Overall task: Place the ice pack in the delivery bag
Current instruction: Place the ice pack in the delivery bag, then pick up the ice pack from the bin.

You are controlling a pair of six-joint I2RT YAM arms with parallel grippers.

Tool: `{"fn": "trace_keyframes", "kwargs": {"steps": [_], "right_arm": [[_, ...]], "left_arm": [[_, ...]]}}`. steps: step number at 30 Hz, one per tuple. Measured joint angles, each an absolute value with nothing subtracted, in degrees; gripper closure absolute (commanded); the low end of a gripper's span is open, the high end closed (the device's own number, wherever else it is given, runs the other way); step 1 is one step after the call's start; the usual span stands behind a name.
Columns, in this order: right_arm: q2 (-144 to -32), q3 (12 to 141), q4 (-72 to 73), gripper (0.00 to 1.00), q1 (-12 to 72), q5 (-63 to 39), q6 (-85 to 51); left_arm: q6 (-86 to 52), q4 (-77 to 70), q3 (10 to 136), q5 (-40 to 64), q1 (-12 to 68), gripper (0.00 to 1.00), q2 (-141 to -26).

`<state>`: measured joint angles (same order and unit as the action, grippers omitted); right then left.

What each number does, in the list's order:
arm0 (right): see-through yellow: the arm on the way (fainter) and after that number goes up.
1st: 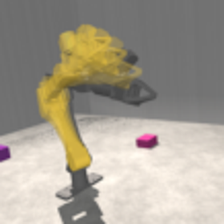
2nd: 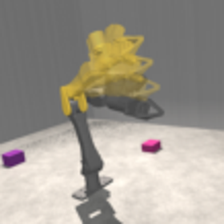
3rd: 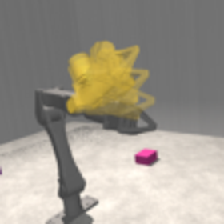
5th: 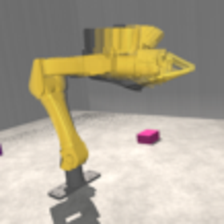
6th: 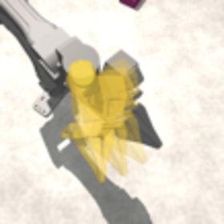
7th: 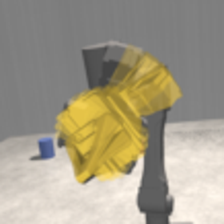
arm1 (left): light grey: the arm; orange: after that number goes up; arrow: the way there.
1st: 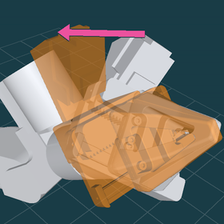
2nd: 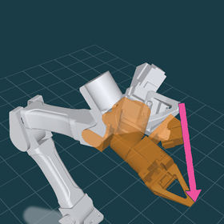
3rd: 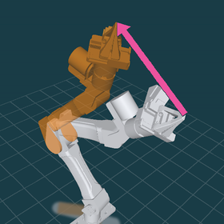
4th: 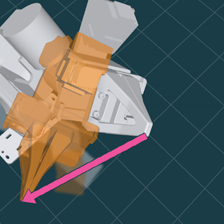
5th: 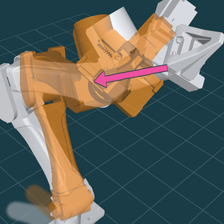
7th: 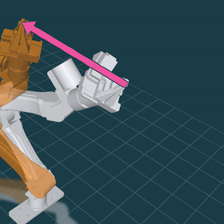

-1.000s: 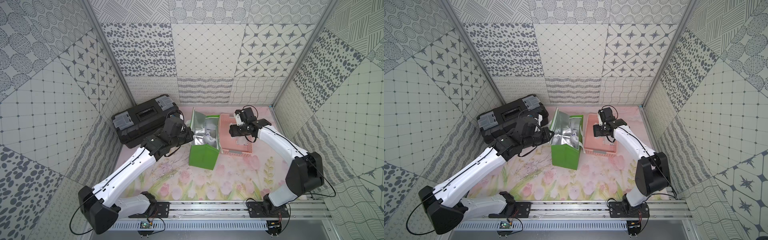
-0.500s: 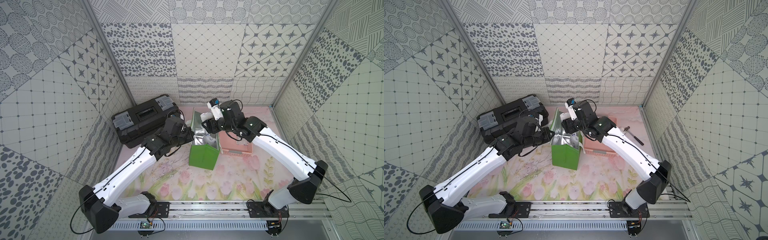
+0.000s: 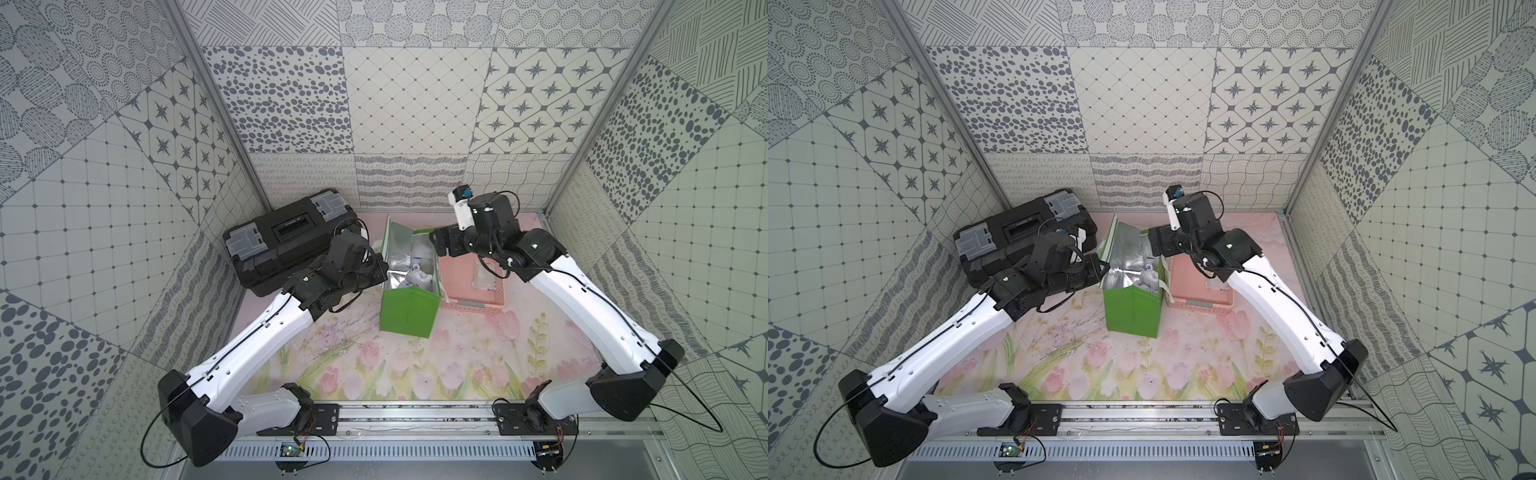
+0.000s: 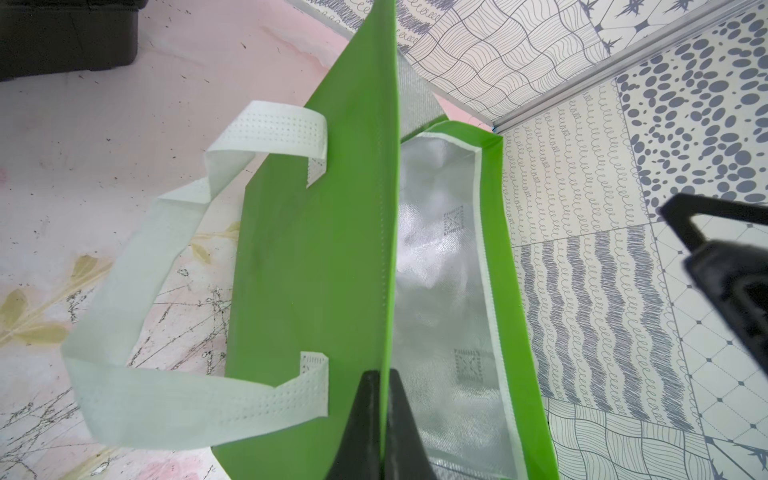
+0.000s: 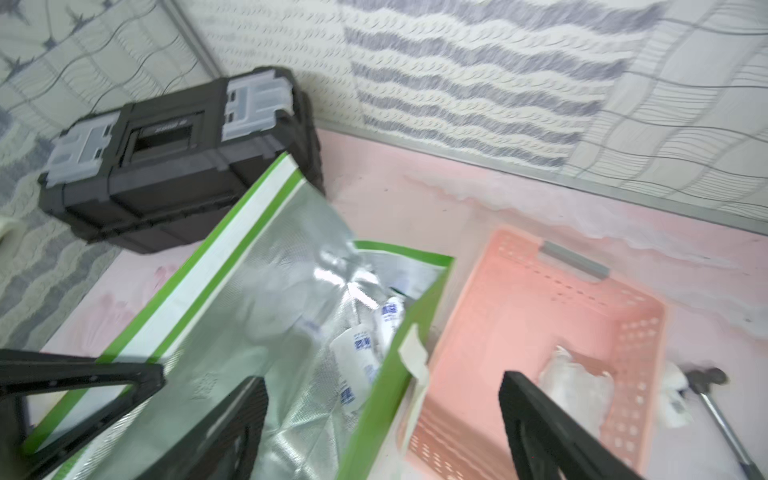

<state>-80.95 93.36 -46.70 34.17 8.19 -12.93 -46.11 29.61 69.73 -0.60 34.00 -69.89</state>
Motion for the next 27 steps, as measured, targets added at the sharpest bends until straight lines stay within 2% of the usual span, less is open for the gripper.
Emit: {"fn": "trace_keyframes", "kwargs": {"steps": [5,12,22,27], "right_arm": [[-78.72,83.22,-46.54,0.08,25.5,9.63,-13.34],[-89.08,71.4,-45.12,0.06,19.31,10.04,-14.33],[-104.12,72.62,-39.68,0.02,16.58,12.43,-15.62],[-108.2,74.5,-39.09,0.02,15.64,13.65,-17.19]], "left_arm": [[-45.67,29.61,69.89,-0.6,34.0,1.0,-70.17],[-45.28,29.61,70.0,-0.58,34.0,1.0,-70.32],[-45.23,29.67,70.32,-0.6,34.0,1.0,-70.41],[-45.21,29.95,70.52,-0.62,34.0,1.0,-70.41]]}}
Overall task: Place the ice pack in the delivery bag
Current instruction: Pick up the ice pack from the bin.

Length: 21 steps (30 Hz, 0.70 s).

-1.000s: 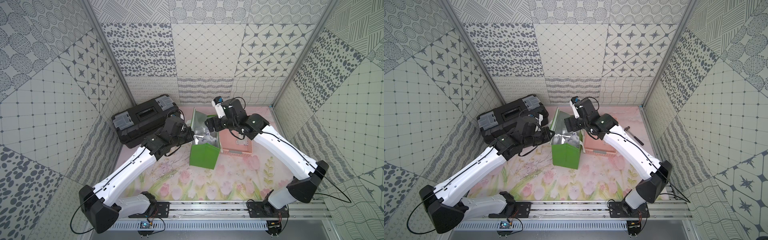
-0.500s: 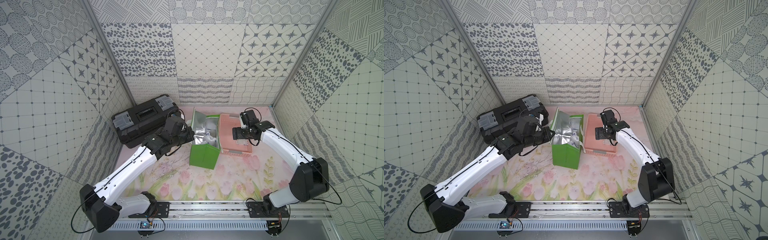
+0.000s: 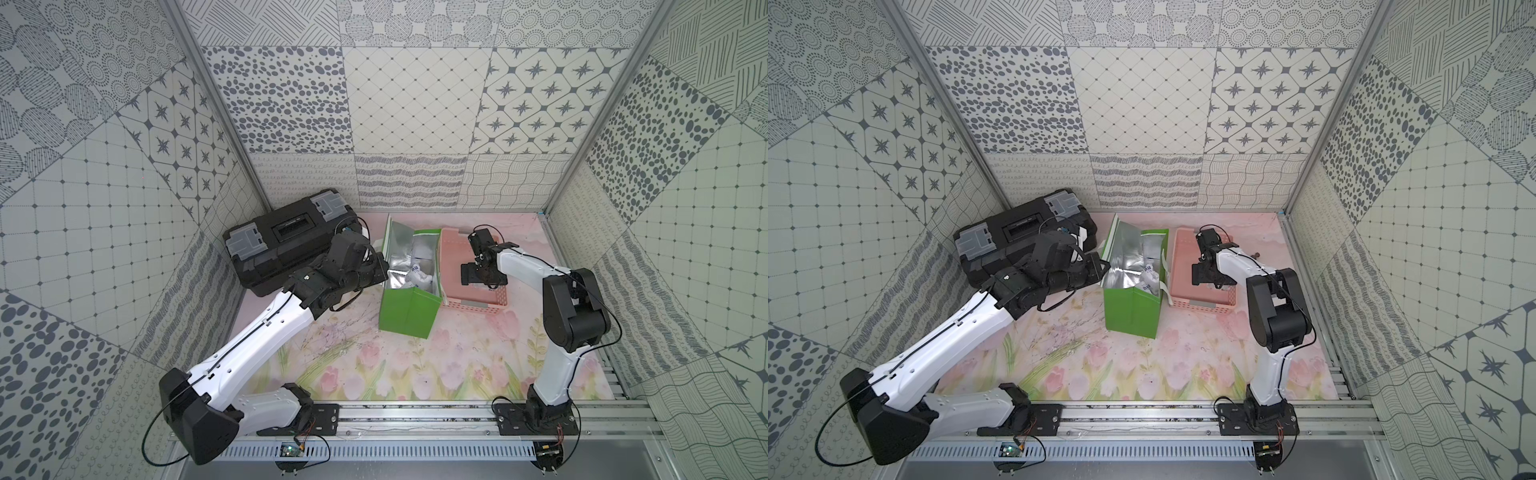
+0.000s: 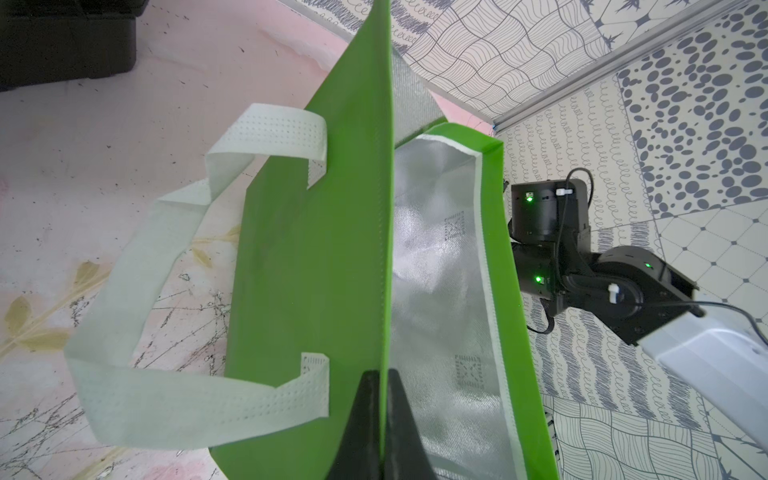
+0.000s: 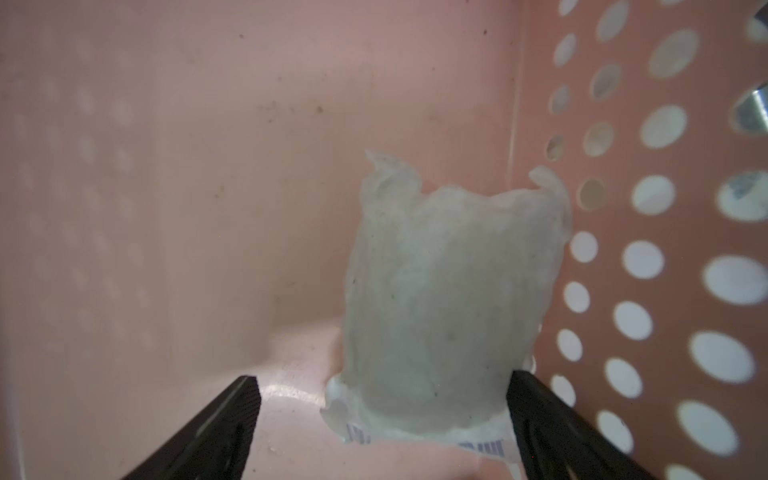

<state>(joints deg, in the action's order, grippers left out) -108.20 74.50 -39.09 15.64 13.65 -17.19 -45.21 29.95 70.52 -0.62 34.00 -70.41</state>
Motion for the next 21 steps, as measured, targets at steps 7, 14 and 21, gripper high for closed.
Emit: {"fn": "trace_keyframes", "kwargs": {"steps": [7,14,21], "right_arm": [[-112.29,78.04,-38.94,0.11,14.2,14.31,-17.41],[-114.59,79.94,-38.24,0.37,13.02,12.49,-16.84],[-113.86,79.79,-37.91,0.67,12.45,10.85,-16.1]], "left_arm": [[-45.21,30.37,70.74,-0.62,34.0,1.0,-70.65],[-45.23,30.46,71.13,-0.62,34.0,1.0,-71.18],[-45.21,30.46,71.13,-0.6,34.0,1.0,-71.22]]}}
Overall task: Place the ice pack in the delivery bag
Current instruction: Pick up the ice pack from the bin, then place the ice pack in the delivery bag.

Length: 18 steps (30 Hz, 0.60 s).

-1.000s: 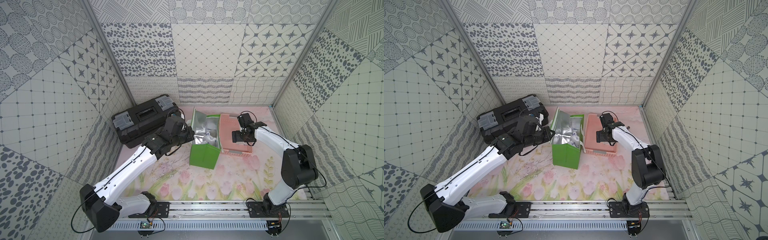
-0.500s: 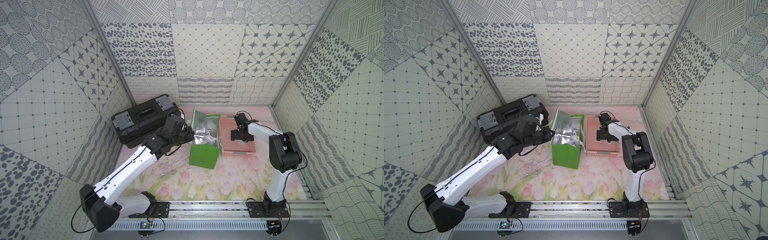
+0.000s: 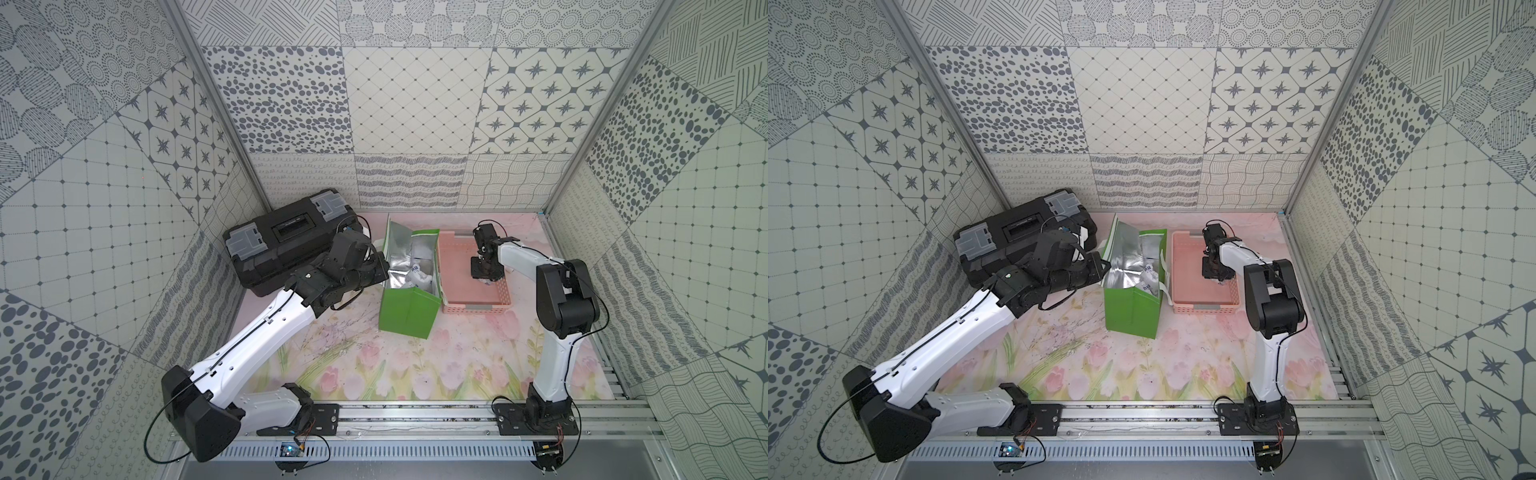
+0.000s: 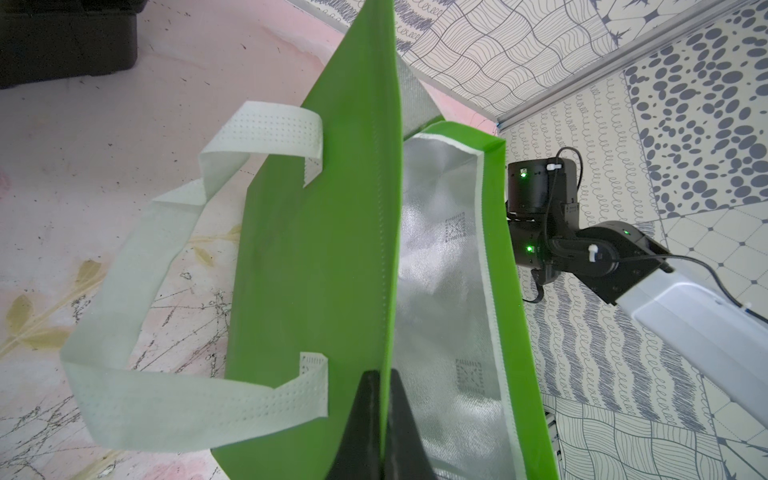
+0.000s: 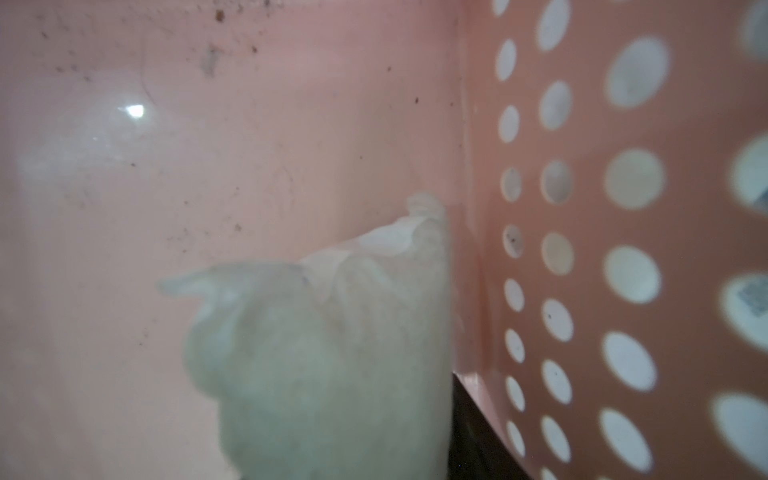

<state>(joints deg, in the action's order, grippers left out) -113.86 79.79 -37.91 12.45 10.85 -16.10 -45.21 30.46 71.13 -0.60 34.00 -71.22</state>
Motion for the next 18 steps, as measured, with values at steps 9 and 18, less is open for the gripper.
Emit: {"fn": "trace_keyframes", "kwargs": {"steps": [9,18], "right_arm": [[-93.56,77.78,-38.35,0.74,15.4,4.43,-15.64],[-82.04,88.05,-39.88,0.74,33.8,-2.0,-16.58]], "left_arm": [[-45.17,31.22,71.13,-0.43,34.0,1.0,-70.35],[-45.23,31.99,71.13,-0.38,33.71,1.0,-69.69]]}}
